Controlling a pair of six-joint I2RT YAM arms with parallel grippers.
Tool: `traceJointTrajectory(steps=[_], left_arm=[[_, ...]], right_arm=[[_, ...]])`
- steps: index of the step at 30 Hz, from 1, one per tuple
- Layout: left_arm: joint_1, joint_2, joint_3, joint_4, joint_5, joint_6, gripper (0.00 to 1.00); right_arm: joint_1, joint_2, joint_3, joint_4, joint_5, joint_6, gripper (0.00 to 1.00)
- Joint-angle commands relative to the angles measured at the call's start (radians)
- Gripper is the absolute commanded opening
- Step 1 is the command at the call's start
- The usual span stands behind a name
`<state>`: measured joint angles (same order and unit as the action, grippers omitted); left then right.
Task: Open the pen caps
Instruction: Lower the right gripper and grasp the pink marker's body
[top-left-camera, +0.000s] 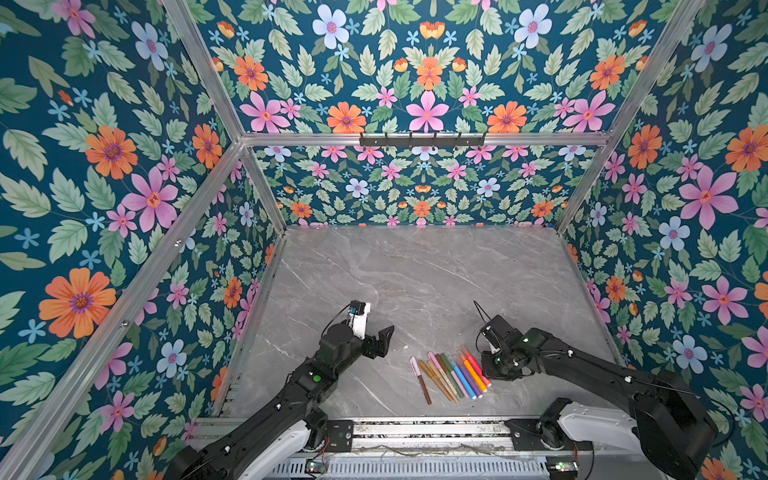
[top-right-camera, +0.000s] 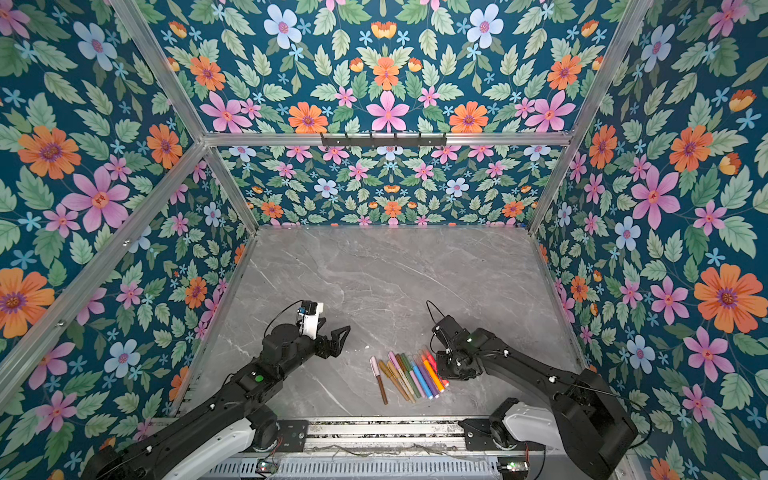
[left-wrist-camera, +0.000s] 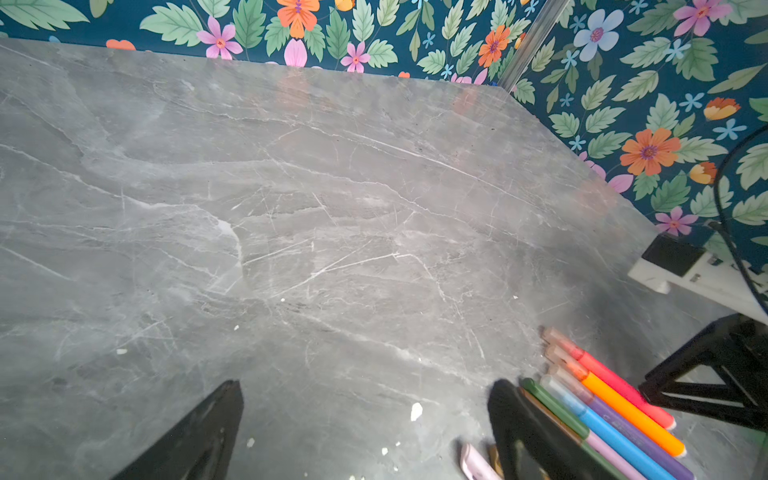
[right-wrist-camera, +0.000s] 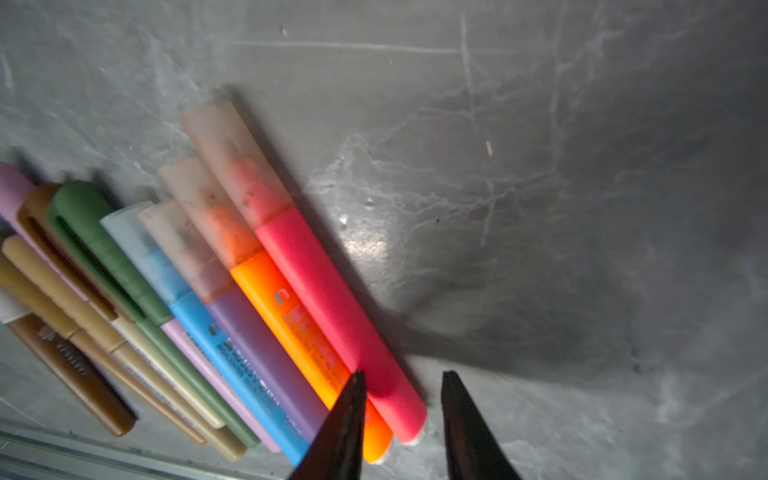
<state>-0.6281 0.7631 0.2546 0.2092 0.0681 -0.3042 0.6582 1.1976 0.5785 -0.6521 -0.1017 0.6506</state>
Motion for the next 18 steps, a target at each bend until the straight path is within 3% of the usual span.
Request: traceJointTrajectory(steps=[1,18], left_arm=[[0.001,0.0,0.003,0.024,-0.001,0.014,1.0],[0.001,-0.021,-0.007,0.027,-0.006,0.008,1.0]], right_arm=[[0.001,0.008,-0.002,0.006,0.008,0.01,0.33],[0.006,0.065,0.012,0.001,0.045,0.033,0.33]])
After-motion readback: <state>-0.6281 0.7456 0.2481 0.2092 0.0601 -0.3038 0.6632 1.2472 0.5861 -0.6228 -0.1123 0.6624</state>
